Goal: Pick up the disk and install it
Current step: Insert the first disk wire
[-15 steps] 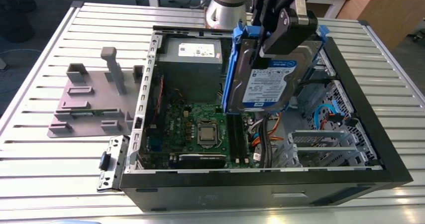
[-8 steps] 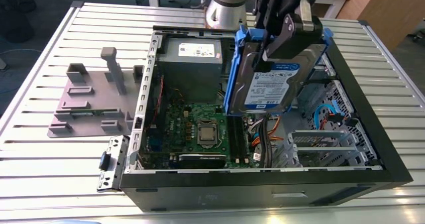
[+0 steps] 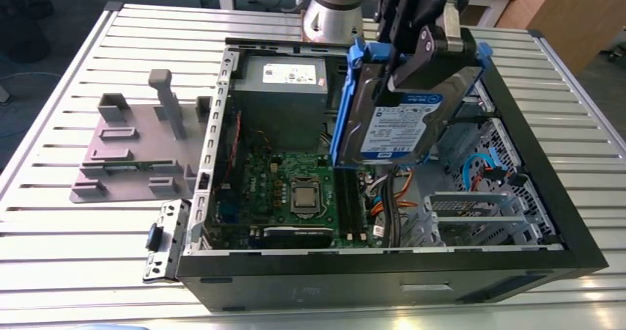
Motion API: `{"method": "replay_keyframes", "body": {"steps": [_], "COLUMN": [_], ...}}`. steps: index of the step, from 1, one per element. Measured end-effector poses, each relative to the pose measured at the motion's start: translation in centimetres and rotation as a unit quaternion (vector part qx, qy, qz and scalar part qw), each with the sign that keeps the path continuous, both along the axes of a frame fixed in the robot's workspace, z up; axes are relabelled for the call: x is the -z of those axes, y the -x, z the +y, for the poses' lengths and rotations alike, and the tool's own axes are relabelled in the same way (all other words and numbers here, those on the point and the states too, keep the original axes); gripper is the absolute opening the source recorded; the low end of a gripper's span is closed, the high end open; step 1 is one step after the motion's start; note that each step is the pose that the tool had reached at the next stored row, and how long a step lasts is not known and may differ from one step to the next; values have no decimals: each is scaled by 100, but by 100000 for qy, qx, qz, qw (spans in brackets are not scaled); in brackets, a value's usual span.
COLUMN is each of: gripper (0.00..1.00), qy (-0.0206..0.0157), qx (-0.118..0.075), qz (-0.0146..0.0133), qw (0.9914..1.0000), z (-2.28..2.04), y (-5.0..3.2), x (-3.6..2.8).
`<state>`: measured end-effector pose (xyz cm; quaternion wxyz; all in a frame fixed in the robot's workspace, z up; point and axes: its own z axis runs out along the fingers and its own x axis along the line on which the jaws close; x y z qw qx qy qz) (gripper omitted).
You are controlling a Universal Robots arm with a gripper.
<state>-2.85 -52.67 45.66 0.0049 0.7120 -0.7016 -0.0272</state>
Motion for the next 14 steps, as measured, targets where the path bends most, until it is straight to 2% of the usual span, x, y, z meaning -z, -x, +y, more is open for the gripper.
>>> {"method": "replay_keyframes", "body": {"steps": [4,6,10,14], "gripper": [37,37,37,37], "qy": [-794,-1041,-1092,-1094], "qx": [144,181,221,236], "qz": [1,-3,4,1], "qw": [99997,99994,99994,99994], "z": [-32,-56,-111,-141], "y": [-6,-9,-21,-29], "x": [1,1,1,3]}}
